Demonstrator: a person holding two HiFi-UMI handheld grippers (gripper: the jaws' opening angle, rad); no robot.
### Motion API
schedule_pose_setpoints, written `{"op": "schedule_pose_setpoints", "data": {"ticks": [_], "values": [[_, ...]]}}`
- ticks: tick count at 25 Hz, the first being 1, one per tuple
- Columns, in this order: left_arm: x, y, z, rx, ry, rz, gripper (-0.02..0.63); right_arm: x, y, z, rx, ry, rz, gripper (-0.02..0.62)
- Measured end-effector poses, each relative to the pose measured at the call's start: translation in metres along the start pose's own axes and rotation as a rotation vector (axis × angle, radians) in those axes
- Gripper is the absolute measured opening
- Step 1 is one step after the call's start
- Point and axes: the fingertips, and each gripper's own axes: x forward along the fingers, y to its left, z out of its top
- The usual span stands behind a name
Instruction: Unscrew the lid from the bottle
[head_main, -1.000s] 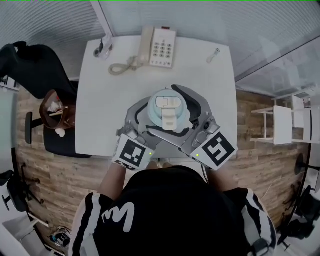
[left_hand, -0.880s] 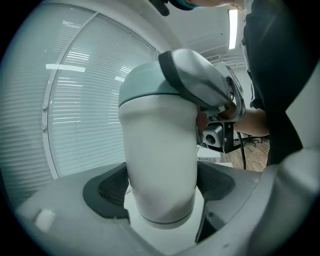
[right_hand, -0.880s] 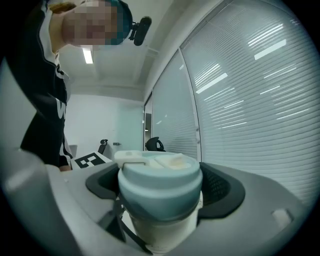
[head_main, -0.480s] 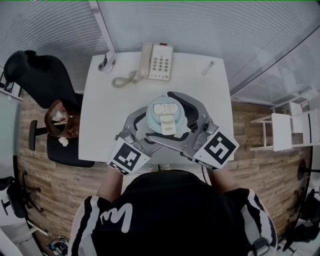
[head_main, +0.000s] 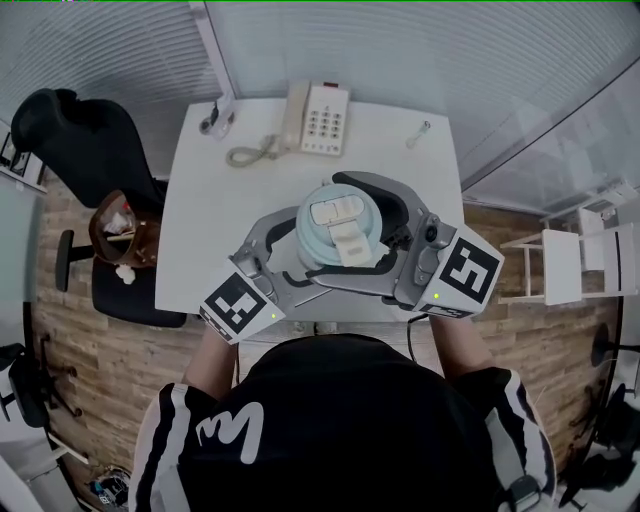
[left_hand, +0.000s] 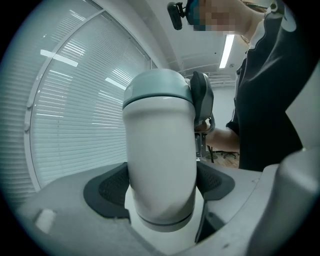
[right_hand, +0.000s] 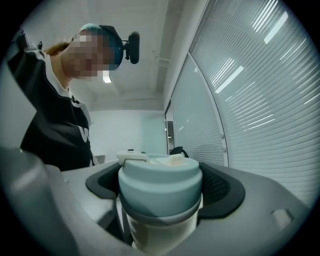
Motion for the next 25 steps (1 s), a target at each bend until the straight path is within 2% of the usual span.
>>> {"op": "schedule_pose_setpoints", "data": {"ticks": [5, 12, 16, 22, 25], "values": [[-0.006, -0.006, 0.012, -0.008, -0.006, -0.076, 0.41, 0.001, 0.009, 0.01, 0.004, 0.001, 0.153, 0.454], [-0.007, -0.011, 0.022, -0.026, -0.025, -0.139, 0.407, 0.002, 0.018, 0.021, 0.009, -0.021, 0.318, 0.462], [-0.006, -0.011, 0.026, -0.009, 0.001, -0.141, 0.408, 0.003, 0.019, 0.029, 0.011, -0.058, 0.305, 0.463], [-0.002, 0.002, 0.018, 0.05, 0.038, -0.039, 0.42, 0.022, 0.024, 0.027, -0.045, -0.021, 0.246, 0.462], [-0.004, 0.007, 0.021, 0.09, 0.043, 0.027, 0.436, 0.025, 0.016, 0.028, -0.021, -0.053, 0.187, 0.46]]}}
